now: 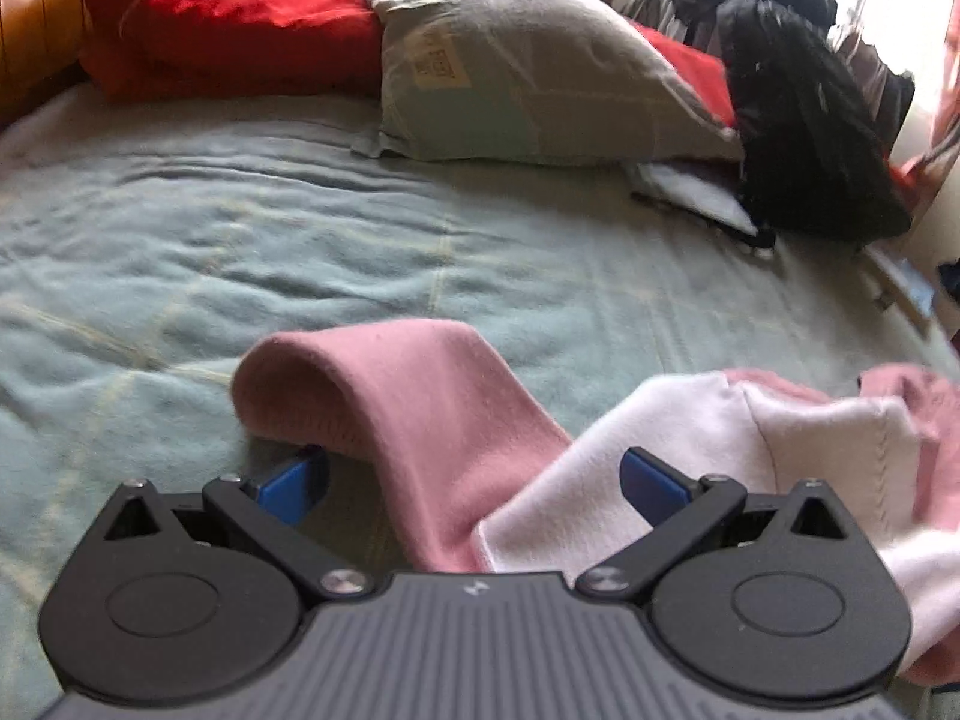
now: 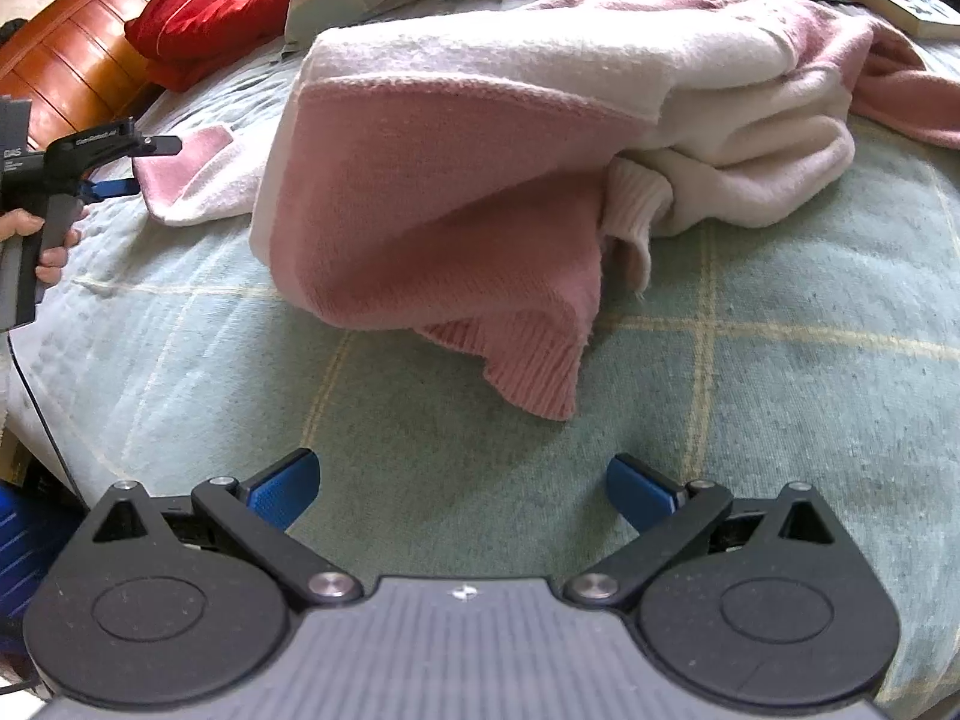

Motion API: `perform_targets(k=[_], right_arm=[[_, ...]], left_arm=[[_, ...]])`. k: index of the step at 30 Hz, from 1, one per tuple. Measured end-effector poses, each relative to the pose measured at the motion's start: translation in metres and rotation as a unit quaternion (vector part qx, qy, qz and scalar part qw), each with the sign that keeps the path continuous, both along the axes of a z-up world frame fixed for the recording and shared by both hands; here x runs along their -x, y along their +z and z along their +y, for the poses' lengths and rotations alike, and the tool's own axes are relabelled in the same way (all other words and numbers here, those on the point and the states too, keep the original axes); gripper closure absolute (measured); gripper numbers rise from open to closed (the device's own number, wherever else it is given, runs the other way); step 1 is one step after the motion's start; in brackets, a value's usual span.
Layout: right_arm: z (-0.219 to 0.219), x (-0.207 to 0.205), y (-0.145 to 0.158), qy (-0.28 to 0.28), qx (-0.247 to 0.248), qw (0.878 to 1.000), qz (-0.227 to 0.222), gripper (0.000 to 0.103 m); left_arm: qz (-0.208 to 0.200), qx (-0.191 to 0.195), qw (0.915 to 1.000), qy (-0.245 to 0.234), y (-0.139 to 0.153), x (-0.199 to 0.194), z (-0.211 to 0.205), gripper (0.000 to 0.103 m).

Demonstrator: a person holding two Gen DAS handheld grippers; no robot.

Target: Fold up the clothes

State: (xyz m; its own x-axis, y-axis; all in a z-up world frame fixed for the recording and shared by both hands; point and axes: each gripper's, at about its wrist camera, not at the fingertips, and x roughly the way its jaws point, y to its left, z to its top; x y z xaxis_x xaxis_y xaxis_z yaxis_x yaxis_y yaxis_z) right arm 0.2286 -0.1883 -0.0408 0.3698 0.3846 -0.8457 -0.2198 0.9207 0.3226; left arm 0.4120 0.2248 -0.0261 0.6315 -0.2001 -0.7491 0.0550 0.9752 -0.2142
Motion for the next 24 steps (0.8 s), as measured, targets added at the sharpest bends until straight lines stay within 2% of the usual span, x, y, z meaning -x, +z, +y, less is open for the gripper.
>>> perform_targets(k=[3, 6, 11, 14, 16, 19, 21, 24], right_arm=[[0.002, -0.002, -0.001, -0.001, 0.004, 1.0, 0.001, 0.0], [0.005, -0.004, 0.0, -0.005, 0.009, 1.0, 0.003, 0.0], [0.022, -0.003, 0.009, 0.02, 0.027, 0.999, -0.014, 0.0], [0.028, -0.001, 0.013, 0.029, 0.03, 0.999, -0.023, 0.0], [0.029, -0.001, 0.012, 0.028, 0.029, 0.999, -0.02, 0.0], [0.027, -0.005, 0.007, 0.018, 0.034, 0.999, -0.012, 0.0], [0.026, -0.005, 0.005, 0.008, 0.035, 0.999, -0.011, 0.0], [0.024, -0.002, 0.004, 0.002, 0.033, 0.999, -0.011, 0.0]], left_arm=[[-0.008, 0.059, 0.9982, 0.002, -0.016, -0.016, 0.013, 0.001], [-0.028, 0.101, 0.9945, 0.005, -0.03, -0.03, 0.021, 0.001], [-0.059, 0.171, 0.9834, 0.009, -0.042, -0.039, 0.039, 0.001], [-0.023, 0.137, 0.9898, 0.03, -0.045, -0.049, 0.042, 0.001], [-0.025, 0.142, 0.9895, 0.011, -0.04, -0.048, 0.042, 0.001], [-0.025, 0.12, 0.9925, -0.005, -0.039, -0.056, 0.039, 0.001], [-0.01, 0.126, 0.992, 0.008, -0.049, -0.068, 0.042, 0.001], [-0.029, 0.153, 0.9874, 0.028, -0.051, -0.074, 0.046, 0.001]])
